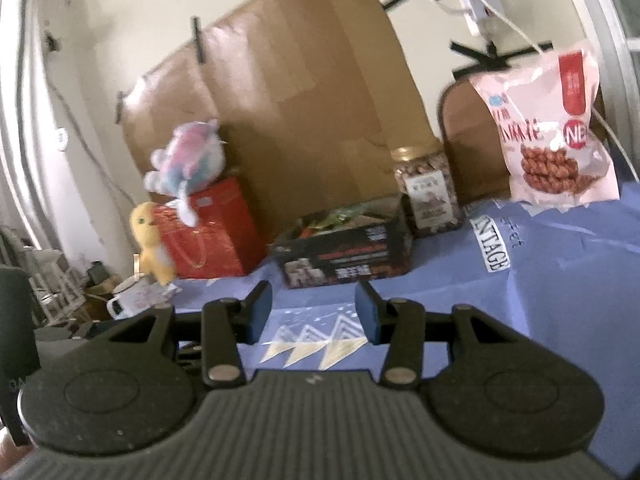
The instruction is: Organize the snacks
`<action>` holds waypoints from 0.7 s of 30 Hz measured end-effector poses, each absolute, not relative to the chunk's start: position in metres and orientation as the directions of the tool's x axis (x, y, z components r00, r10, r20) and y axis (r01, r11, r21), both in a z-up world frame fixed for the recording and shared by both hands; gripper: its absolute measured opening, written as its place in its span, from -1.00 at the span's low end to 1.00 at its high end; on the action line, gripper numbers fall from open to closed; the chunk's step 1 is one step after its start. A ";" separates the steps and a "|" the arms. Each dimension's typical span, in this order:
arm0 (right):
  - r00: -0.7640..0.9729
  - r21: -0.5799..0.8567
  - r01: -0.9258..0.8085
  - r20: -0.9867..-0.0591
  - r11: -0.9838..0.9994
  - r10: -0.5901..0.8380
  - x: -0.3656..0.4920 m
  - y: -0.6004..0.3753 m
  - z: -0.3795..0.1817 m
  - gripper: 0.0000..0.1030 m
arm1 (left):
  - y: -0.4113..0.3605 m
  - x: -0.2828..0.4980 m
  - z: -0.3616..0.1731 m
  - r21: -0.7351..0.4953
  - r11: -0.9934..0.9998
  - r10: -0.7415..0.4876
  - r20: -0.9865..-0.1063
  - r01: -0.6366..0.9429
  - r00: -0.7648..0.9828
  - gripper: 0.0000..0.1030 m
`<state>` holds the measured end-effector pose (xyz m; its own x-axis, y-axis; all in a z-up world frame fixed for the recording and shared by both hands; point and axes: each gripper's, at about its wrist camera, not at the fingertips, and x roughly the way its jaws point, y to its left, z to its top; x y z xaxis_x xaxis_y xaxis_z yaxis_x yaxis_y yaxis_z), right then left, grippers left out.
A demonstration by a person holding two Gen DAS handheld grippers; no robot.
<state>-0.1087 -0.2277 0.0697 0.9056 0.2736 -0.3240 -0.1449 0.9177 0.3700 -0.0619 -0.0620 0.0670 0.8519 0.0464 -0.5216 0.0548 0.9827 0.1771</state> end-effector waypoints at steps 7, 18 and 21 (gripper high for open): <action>0.892 0.360 -0.096 -0.383 0.928 0.241 -0.050 -0.238 0.051 -0.05 | -0.073 0.003 0.046 0.179 0.981 0.037 -0.531 0.070 0.846 1.00; 0.863 0.289 -0.097 -0.452 0.952 0.225 0.025 -0.226 0.009 -0.05 | -0.054 0.076 0.013 0.131 0.991 0.059 -0.421 -0.004 0.905 1.00; 0.855 0.279 -0.099 -0.468 0.955 0.225 0.038 -0.223 0.002 -0.05 | -0.050 0.088 0.003 0.121 0.993 0.058 -0.447 -0.004 0.892 1.00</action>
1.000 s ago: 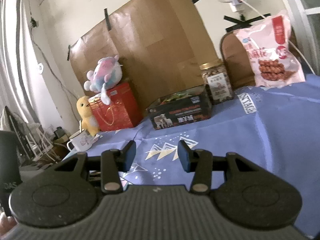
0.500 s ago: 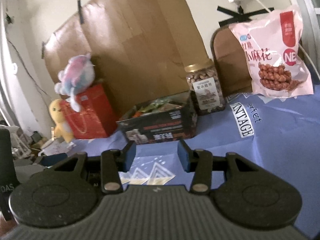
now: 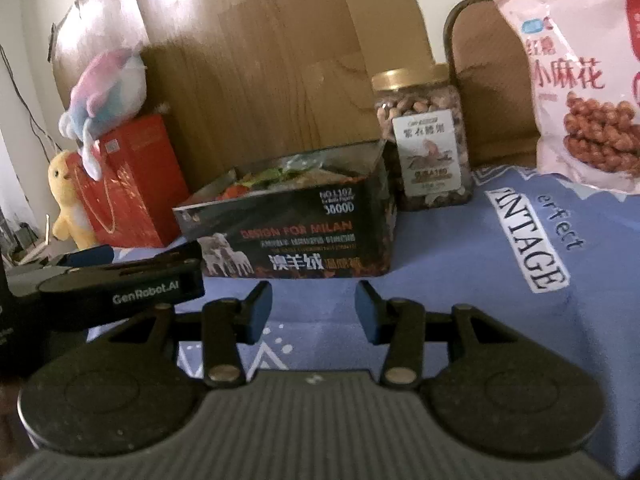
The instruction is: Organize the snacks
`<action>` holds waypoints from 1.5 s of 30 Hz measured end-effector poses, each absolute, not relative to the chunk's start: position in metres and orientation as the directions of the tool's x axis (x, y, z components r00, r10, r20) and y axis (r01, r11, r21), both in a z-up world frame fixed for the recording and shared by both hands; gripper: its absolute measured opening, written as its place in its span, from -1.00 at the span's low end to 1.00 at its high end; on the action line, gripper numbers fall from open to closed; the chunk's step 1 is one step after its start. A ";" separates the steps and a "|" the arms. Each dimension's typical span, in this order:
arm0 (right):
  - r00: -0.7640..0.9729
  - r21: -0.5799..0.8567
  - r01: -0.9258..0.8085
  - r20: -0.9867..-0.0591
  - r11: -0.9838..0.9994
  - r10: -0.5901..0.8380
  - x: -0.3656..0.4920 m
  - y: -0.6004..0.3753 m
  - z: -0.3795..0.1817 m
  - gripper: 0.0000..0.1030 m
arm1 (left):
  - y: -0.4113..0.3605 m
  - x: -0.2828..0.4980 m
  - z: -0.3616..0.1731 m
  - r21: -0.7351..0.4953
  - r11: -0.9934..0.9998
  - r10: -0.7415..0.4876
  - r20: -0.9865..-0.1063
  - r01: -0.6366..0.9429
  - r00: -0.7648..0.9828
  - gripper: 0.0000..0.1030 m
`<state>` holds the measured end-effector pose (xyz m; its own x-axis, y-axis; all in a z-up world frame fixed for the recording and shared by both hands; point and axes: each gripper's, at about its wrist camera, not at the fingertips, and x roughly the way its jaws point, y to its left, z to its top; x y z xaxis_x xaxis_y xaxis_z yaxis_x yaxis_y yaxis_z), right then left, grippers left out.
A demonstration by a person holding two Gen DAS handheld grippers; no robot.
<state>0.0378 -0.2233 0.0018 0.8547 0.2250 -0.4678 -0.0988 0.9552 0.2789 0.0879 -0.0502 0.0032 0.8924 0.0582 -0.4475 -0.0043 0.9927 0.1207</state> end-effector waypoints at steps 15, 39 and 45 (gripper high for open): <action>0.859 0.267 -0.107 -0.459 0.958 0.224 0.036 -0.224 -0.011 -0.05 | -0.053 0.082 -0.011 0.173 0.984 0.055 -0.490 0.035 0.870 1.00; 0.872 0.282 -0.091 -0.441 0.955 0.213 0.034 -0.229 -0.012 -0.05 | -0.055 0.082 -0.013 0.192 0.981 0.075 -0.503 0.027 0.861 1.00; 0.883 0.286 -0.094 -0.418 0.954 0.213 0.031 -0.230 -0.009 -0.05 | -0.053 0.083 -0.013 0.183 0.983 0.075 -0.516 0.024 0.853 1.00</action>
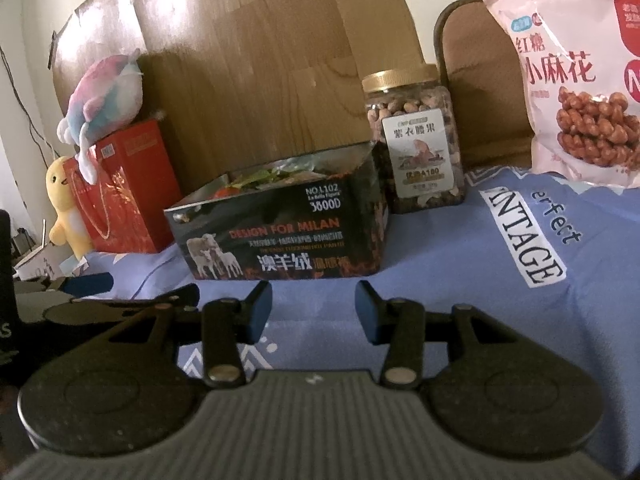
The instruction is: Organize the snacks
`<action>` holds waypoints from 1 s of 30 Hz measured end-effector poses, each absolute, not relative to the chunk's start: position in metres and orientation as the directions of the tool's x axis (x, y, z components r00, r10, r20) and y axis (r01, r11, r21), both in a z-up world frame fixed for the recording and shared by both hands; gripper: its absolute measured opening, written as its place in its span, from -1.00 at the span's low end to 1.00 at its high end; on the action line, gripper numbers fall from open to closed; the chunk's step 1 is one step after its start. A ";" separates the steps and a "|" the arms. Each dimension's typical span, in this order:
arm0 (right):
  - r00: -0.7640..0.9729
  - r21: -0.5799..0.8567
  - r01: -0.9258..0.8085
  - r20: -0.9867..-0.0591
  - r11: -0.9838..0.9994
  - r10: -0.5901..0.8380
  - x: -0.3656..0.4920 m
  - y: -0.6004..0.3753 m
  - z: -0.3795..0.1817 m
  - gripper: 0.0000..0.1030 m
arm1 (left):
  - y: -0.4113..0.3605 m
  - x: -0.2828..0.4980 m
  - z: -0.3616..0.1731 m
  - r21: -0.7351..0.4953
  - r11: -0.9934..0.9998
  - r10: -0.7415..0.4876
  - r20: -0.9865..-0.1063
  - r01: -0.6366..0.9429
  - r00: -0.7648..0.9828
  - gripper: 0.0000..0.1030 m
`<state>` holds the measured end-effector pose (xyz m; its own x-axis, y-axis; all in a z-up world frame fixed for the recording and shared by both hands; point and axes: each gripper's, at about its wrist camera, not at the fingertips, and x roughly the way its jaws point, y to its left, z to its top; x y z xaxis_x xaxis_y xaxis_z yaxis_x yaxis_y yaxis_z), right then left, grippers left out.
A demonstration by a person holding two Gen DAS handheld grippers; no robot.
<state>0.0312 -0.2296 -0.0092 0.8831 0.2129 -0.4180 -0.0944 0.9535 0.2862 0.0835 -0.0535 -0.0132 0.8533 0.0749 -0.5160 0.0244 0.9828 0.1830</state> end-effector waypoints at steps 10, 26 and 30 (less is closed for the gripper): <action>0.889 0.280 -0.098 -0.406 0.955 0.210 0.031 -0.229 -0.008 -0.06 | -0.052 0.084 -0.014 0.175 0.984 0.074 -0.529 0.023 0.846 1.00; 0.888 0.300 -0.097 -0.405 0.949 0.218 0.030 -0.231 -0.008 -0.06 | -0.053 0.082 -0.013 0.182 0.983 0.081 -0.524 0.018 0.848 1.00; 0.887 0.301 -0.099 -0.405 0.948 0.221 0.031 -0.231 -0.009 -0.06 | -0.053 0.082 -0.013 0.176 0.984 0.078 -0.526 0.019 0.847 1.00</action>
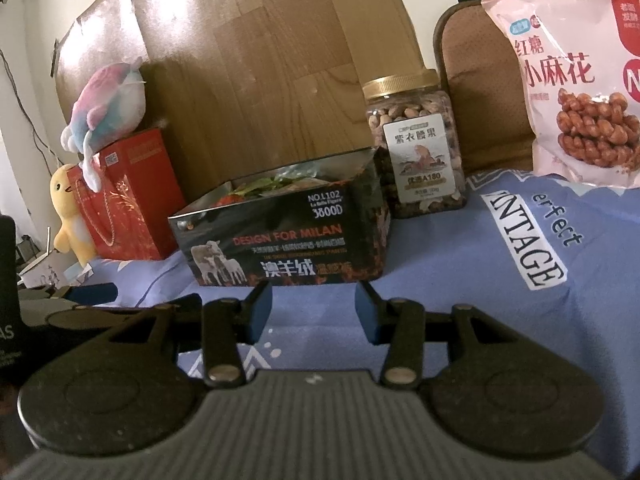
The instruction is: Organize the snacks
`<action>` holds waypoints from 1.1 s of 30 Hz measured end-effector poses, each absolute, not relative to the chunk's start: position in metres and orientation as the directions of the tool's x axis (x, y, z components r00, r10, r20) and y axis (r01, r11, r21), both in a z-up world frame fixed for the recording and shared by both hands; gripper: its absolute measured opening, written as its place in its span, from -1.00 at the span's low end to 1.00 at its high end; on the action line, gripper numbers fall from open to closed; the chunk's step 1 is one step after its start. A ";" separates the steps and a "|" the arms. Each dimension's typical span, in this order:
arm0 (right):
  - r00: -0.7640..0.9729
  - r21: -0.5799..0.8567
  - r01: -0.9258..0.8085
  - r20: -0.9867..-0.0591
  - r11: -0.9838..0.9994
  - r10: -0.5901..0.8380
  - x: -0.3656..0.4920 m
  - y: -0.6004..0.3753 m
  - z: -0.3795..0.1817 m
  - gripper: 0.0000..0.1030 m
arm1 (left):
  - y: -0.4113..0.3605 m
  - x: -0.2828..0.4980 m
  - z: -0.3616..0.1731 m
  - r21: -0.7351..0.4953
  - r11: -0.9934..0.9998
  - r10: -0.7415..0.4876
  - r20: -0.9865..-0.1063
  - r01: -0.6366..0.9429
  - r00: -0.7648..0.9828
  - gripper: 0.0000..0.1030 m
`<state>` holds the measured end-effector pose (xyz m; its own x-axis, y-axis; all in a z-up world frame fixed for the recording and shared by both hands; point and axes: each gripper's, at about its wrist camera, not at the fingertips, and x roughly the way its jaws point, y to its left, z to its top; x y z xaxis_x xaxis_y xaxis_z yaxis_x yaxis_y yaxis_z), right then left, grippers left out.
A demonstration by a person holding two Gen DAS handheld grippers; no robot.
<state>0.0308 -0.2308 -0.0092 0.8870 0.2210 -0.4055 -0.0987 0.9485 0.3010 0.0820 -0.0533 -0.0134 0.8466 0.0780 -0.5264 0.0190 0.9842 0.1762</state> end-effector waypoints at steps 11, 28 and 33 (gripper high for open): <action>0.887 0.305 -0.103 -0.402 0.947 0.226 0.031 -0.231 -0.009 -0.06 | -0.053 0.083 -0.014 0.163 0.986 0.066 -0.544 0.029 0.837 1.00; 0.886 0.311 -0.104 -0.402 0.945 0.230 0.031 -0.232 -0.009 -0.06 | -0.054 0.084 -0.016 0.179 0.983 0.072 -0.548 0.033 0.834 1.00; 0.888 0.310 -0.109 -0.397 0.944 0.233 0.030 -0.232 -0.008 -0.06 | -0.054 0.085 -0.017 0.179 0.983 0.075 -0.547 0.029 0.834 1.00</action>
